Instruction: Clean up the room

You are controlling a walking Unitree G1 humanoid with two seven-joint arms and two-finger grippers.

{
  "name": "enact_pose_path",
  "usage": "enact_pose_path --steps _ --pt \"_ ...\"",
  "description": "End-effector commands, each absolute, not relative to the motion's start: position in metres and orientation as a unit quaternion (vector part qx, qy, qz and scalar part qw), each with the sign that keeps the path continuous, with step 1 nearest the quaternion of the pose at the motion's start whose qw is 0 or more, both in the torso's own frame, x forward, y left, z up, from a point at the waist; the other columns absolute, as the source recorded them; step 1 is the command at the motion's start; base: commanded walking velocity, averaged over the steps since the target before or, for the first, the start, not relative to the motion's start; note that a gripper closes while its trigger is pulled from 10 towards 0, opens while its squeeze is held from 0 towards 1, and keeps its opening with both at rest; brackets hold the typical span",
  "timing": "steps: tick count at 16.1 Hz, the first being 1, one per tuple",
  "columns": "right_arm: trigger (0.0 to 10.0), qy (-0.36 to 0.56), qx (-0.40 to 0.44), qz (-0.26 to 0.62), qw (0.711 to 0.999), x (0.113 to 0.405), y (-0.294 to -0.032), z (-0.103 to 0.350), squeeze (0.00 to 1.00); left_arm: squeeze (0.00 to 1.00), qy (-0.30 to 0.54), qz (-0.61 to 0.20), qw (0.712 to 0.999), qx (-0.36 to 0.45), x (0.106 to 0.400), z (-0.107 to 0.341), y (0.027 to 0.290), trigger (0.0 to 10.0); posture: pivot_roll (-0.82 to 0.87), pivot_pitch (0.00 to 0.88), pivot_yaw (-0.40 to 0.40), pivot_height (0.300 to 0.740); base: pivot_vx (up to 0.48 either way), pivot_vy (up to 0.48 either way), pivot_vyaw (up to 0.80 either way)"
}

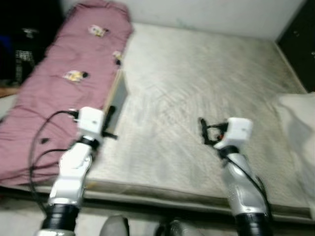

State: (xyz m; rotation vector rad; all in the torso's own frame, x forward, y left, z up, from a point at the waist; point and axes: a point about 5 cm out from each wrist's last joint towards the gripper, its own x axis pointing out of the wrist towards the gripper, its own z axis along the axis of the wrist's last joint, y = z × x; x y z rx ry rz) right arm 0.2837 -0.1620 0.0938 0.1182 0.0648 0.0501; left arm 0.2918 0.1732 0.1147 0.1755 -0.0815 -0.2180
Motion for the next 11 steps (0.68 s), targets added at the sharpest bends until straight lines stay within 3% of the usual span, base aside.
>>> enact_pose_path --steps 1,11 --pt "10.0 0.024 0.049 0.014 0.998 0.2832 -0.1701 0.0974 0.0 0.0 -0.067 -0.118 0.987 0.085 0.2942 0.126 0.1663 10.0 0.03 0.096 -0.032 0.74 0.0 -0.364 0.0" --pt "10.0 0.023 0.033 0.02 0.999 0.284 -0.1709 0.0975 0.0 0.0 -0.069 -0.117 0.988 0.08 0.2948 0.1256 0.1637 10.0 0.03 0.096 -0.04 0.74 0.0 -0.392 0.0"
